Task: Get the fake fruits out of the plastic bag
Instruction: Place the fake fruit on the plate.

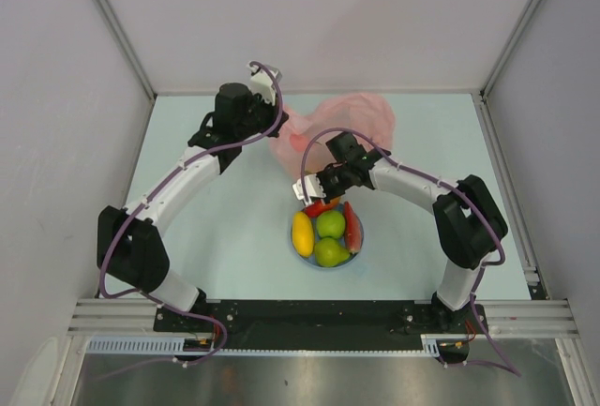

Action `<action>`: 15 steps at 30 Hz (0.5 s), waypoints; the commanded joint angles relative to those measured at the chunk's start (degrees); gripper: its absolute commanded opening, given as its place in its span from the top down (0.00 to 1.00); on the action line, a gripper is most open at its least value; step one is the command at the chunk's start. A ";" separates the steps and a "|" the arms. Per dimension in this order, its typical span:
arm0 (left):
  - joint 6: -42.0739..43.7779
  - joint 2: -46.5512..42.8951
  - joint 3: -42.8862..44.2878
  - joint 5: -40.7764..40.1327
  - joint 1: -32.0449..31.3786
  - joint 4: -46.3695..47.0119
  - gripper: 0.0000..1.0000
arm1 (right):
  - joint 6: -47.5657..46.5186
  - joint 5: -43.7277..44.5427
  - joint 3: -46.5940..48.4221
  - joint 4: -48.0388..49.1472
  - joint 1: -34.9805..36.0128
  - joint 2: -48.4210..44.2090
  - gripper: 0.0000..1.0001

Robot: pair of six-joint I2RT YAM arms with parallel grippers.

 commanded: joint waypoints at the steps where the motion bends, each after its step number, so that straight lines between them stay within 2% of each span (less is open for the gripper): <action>1: 1.01 -2.78 -0.86 -0.76 0.28 0.05 1.00 | 1.58 0.39 0.16 -5.54 0.76 -2.30 1.00; 5: 1.44 -3.30 -1.21 -0.94 0.28 -0.13 1.00 | 2.02 0.83 0.16 -5.81 1.11 -2.48 1.00; 12: 2.59 -4.35 -1.92 -1.55 0.37 0.31 1.00 | 9.31 2.50 0.16 4.11 1.99 -4.14 1.00; 15: 2.85 -4.80 -2.18 -1.64 0.28 0.75 1.00 | 9.49 2.94 0.16 4.92 2.95 -4.76 1.00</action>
